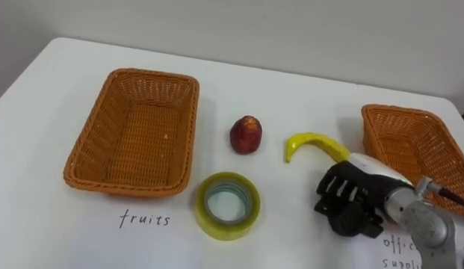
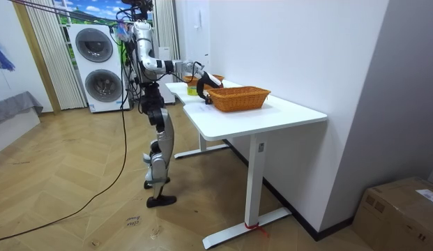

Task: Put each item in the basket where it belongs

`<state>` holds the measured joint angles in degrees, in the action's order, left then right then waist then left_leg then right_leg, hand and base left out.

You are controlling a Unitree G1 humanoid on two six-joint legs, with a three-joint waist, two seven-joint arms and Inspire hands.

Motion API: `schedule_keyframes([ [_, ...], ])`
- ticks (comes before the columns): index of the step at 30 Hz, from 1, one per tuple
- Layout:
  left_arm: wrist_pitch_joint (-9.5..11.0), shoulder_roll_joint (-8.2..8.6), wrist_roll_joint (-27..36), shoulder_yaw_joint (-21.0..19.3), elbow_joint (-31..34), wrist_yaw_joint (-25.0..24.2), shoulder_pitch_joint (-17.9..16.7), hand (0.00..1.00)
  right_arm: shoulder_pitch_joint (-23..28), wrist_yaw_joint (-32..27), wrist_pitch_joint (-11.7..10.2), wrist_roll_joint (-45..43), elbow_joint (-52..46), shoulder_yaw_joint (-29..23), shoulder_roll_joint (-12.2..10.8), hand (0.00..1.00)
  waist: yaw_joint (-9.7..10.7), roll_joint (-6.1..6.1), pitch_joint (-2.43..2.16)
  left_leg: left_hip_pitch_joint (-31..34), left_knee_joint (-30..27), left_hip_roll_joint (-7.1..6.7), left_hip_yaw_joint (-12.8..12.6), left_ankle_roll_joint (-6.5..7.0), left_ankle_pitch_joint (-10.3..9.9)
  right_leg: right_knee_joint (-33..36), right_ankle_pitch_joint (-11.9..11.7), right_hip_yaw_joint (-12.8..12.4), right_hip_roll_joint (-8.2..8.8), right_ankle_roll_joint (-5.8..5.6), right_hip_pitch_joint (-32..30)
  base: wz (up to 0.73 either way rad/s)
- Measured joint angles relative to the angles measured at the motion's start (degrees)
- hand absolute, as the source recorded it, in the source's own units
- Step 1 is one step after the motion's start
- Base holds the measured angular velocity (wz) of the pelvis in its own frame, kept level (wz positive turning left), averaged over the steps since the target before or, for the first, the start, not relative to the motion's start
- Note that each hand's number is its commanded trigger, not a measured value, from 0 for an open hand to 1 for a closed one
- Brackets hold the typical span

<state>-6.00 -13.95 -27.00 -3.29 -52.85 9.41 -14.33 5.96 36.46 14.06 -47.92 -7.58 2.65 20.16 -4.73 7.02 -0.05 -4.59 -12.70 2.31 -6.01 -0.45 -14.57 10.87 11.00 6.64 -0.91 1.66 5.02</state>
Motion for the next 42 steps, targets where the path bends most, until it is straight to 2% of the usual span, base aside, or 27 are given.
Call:
schedule_keyframes([
  [12, 0.12, 0.13, 0.37, 0.07, -0.04, 1.44, -0.18, 0.00, 1.23, 0.03, 0.28, 0.26, -2.06, 0.09, -0.02, 1.00, -0.02, -0.03, -0.08, -0.03, -0.08, 0.01, 0.06, 0.00, 0.00, -0.05, -0.01, -0.13, -0.03, 0.02, 0.01, 0.00],
  [20, 1.17, 0.33, 0.40, 0.06, -0.30, 2.49, -0.24, 0.00, 1.36, -0.05, -1.61, 5.17, -2.18, -0.11, -0.11, 1.00, 0.47, -0.24, 0.06, -0.10, 0.06, 0.04, -0.56, 0.00, 0.00, 0.01, -0.02, -0.64, -0.08, 0.02, -0.24, -0.02],
  [22, 1.67, 0.96, 0.42, -0.03, -1.27, 2.95, -0.20, 0.00, 1.37, -0.05, -2.60, 7.24, -2.84, -1.46, -0.14, 1.00, 0.55, -0.71, 0.24, -0.12, 0.14, 0.04, -1.04, 0.01, 0.01, 0.07, -0.02, -1.14, -0.11, 0.01, -0.44, -0.10],
  [26, 2.10, 1.58, 0.42, -0.06, -1.95, 3.92, -0.79, 0.00, 1.37, -0.60, -3.60, 11.00, -6.14, -3.80, -0.14, 1.00, 1.45, -0.96, 0.24, -0.04, 0.18, 0.06, -1.36, 0.01, 0.01, 0.05, -0.03, -1.37, -0.14, 0.01, -0.84, -0.05],
  [28, 2.43, 1.63, 0.42, -0.07, -2.44, 4.14, -0.96, 0.00, 1.35, -3.19, -4.80, 13.65, -8.06, -5.43, -0.14, 1.00, 1.83, -1.08, 0.31, -0.08, 0.19, 0.06, -1.42, 0.02, 0.02, -0.05, -0.03, -1.44, -0.13, 0.01, -0.57, 0.00],
  [34, 2.80, 1.70, 0.40, -0.60, -2.25, 4.18, -1.12, 0.00, 1.34, -7.02, -6.28, 16.35, -10.78, -8.05, -0.23, 1.00, 2.20, -1.11, 0.33, -0.27, 0.19, 0.05, -1.44, 0.02, 0.02, -0.26, -0.03, -1.48, -0.10, 0.00, -0.29, 0.00],
  [42, 3.15, 2.05, 0.05, -0.49, -2.31, 4.20, -1.44, 0.00, 1.15, -11.48, -8.00, 20.20, -11.24, -8.75, -0.31, 1.00, 2.11, -1.28, 0.38, -1.06, 0.34, 0.08, -1.74, 0.02, 0.02, 0.08, -0.03, -1.93, -0.16, 0.00, -0.15, -0.03],
])
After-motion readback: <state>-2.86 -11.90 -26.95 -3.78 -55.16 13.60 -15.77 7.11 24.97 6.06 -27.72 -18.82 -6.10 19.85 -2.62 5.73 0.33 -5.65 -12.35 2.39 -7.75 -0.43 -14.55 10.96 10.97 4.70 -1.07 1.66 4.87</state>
